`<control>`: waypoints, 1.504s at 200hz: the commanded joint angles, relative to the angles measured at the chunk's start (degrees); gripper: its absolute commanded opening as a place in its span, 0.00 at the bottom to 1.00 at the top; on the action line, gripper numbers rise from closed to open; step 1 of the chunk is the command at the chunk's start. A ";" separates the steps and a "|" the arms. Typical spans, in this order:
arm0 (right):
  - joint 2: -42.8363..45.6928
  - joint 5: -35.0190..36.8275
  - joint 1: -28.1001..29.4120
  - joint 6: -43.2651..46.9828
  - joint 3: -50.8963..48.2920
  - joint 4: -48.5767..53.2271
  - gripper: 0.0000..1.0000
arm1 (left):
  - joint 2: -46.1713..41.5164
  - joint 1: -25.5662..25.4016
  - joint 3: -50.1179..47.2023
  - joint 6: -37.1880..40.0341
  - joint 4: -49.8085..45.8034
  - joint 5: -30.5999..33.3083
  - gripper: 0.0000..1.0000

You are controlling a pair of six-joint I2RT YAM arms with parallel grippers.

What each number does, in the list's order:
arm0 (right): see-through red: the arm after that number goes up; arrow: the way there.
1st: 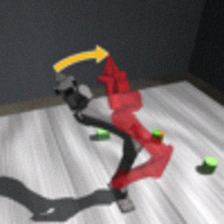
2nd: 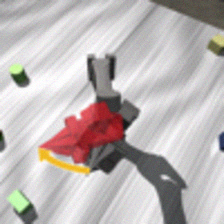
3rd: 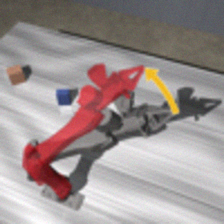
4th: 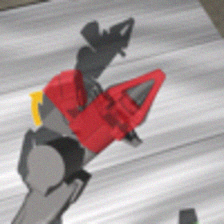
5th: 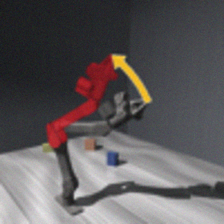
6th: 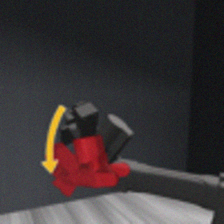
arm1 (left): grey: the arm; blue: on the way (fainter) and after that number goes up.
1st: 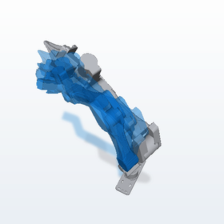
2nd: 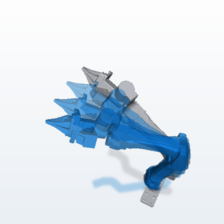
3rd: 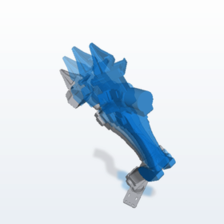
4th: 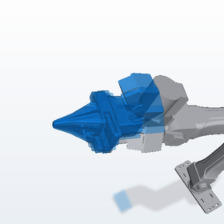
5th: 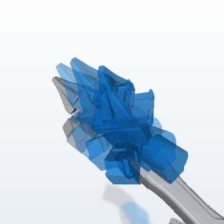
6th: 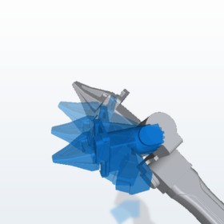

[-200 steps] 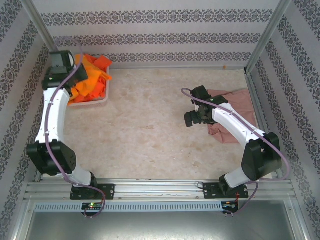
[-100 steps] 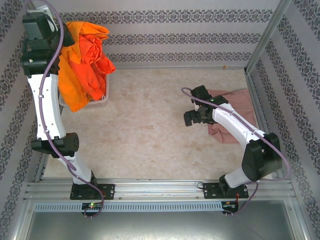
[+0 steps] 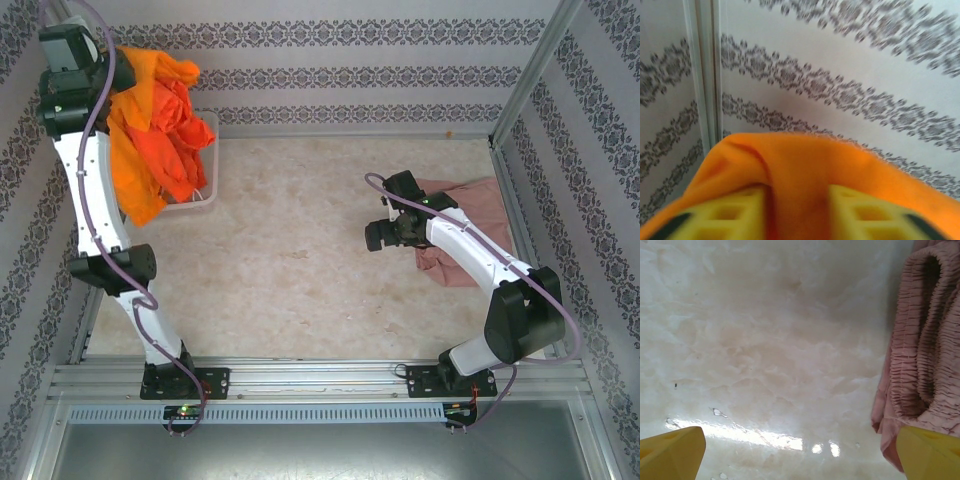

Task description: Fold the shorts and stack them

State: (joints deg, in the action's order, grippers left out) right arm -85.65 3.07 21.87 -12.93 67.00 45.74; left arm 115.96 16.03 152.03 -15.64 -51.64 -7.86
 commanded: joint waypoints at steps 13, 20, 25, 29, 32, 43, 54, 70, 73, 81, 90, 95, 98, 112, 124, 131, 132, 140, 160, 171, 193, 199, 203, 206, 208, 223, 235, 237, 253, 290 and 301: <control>-0.40 -2.09 -0.44 -1.74 -0.52 -0.82 0.98 | 5.85 1.35 1.22 -1.64 -7.90 -5.69 0.85; -0.35 -2.14 -0.47 -1.82 -0.56 -0.82 0.98 | 5.41 1.30 0.96 -1.26 -9.71 -4.76 0.86; -0.27 -2.14 -0.43 -1.84 -0.71 -0.87 0.98 | 4.83 1.28 0.46 -0.96 -10.78 -3.80 0.86; -0.19 -2.11 -0.42 -1.84 -0.81 -0.95 0.98 | 4.10 1.27 -0.17 -0.82 -11.54 -2.87 0.86; -0.21 -2.17 -0.42 -1.88 -0.91 -0.99 0.98 | 3.35 1.28 -0.94 -0.61 -11.81 -2.26 0.87; -0.16 -2.26 -0.42 -1.91 -1.21 -1.22 0.98 | -0.28 1.29 -5.62 -0.14 -11.33 -0.40 0.87; -0.21 -2.39 -0.43 -2.01 -1.38 -1.43 0.97 | -5.23 1.35 -12.88 0.22 -9.09 1.55 0.88; -0.47 -2.96 -0.36 -2.35 -1.73 -2.00 0.98 | -14.31 1.60 -26.82 -0.39 -2.80 4.08 0.88; -0.57 -3.12 -0.38 -2.44 -1.81 -2.17 0.98 | -16.05 1.70 -30.05 -0.82 -1.24 4.37 0.88; -0.73 -3.74 -0.28 -2.70 -2.01 -2.69 0.98 | -21.22 2.20 -38.61 -2.72 3.46 4.54 0.87; -0.90 -4.41 -0.16 -2.89 -2.25 -3.27 0.97 | -27.12 3.35 -48.51 -6.17 8.93 3.58 0.87; -1.07 -4.72 -0.07 -2.97 -2.33 -3.52 0.98 | -30.27 4.31 -53.41 -8.33 11.98 2.46 0.86; -1.16 -4.86 -0.07 -2.97 -2.42 -3.62 0.98 | -31.96 4.97 -56.63 -9.69 13.86 1.74 0.85; -1.52 -5.30 0.15 -2.90 -2.49 -3.85 0.97 | -38.74 7.61 -68.97 -15.88 19.97 -0.28 0.82; -1.63 -5.61 0.27 -2.79 -2.74 -4.15 0.98 | -42.50 8.93 -76.04 -18.86 22.16 1.02 0.80; -1.63 -5.91 0.35 -2.72 -2.92 -4.40 0.97 | -44.05 9.72 -79.53 -20.32 23.34 1.64 0.77; -1.63 -5.94 0.36 -2.72 -2.93 -4.46 0.97 | -44.19 9.89 -80.14 -20.54 23.47 1.67 0.77; -1.67 -6.25 0.37 -2.63 -2.93 -4.54 0.97 | -45.46 11.32 -83.94 -22.55 25.17 0.75 0.75; -1.55 -6.48 0.59 -2.54 -2.75 -4.16 0.98 | -46.33 16.47 -92.27 -26.90 30.66 -2.87 0.75; -1.18 -6.50 0.63 -2.62 -3.01 -4.24 0.98 | -45.32 19.40 -95.64 -29.12 34.26 -5.72 0.75; -0.37 -6.67 0.77 -2.98 -4.49 -5.44 0.98 | -41.49 22.58 -98.87 -32.22 41.27 -10.78 0.81; -0.27 -6.74 0.75 -3.05 -5.02 -5.80 0.97 | -40.45 22.71 -99.17 -32.52 42.65 -11.19 0.82; -0.31 -6.76 0.73 -3.07 -5.30 -6.03 0.98 | -39.89 22.73 -99.35 -32.72 43.39 -11.26 0.83; -0.35 -6.84 0.74 -3.07 -5.40 -6.16 0.98 | -39.48 22.67 -99.50 -32.94 44.07 -11.31 0.83; -0.45 -6.85 0.73 -3.02 -5.48 -6.18 0.97 | -39.25 22.71 -99.65 -33.03 44.54 -11.41 0.83; -1.05 -7.20 0.72 -2.57 -5.59 -5.79 0.98 | -37.58 22.81 -100.96 -34.52 49.01 -12.13 0.85; -1.60 -7.29 0.79 -2.13 -5.10 -4.89 0.98 | -35.93 22.96 -101.58 -34.90 51.85 -12.16 0.86; -1.69 -7.27 0.74 -2.04 -4.97 -4.70 0.98 | -35.66 22.98 -101.64 -34.99 52.26 -12.18 0.85; -1.94 -6.94 0.75 -1.67 -4.02 -3.51 0.97 | -32.59 23.59 -101.93 -35.97 55.83 -13.58 0.84; -1.37 -6.32 0.77 -1.57 -1.95 -1.64 0.98 | -25.17 24.66 -102.33 -40.49 66.23 -19.88 0.73; -1.32 -6.34 0.85 -1.57 -1.55 -1.23 0.98 | -23.54 24.66 -101.71 -41.17 67.34 -21.54 0.66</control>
State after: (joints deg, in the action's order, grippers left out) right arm -86.85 -3.14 22.02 -15.05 63.11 42.28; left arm 89.65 40.01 50.22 -53.36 6.57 -24.03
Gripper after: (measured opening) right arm 0.976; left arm 0.717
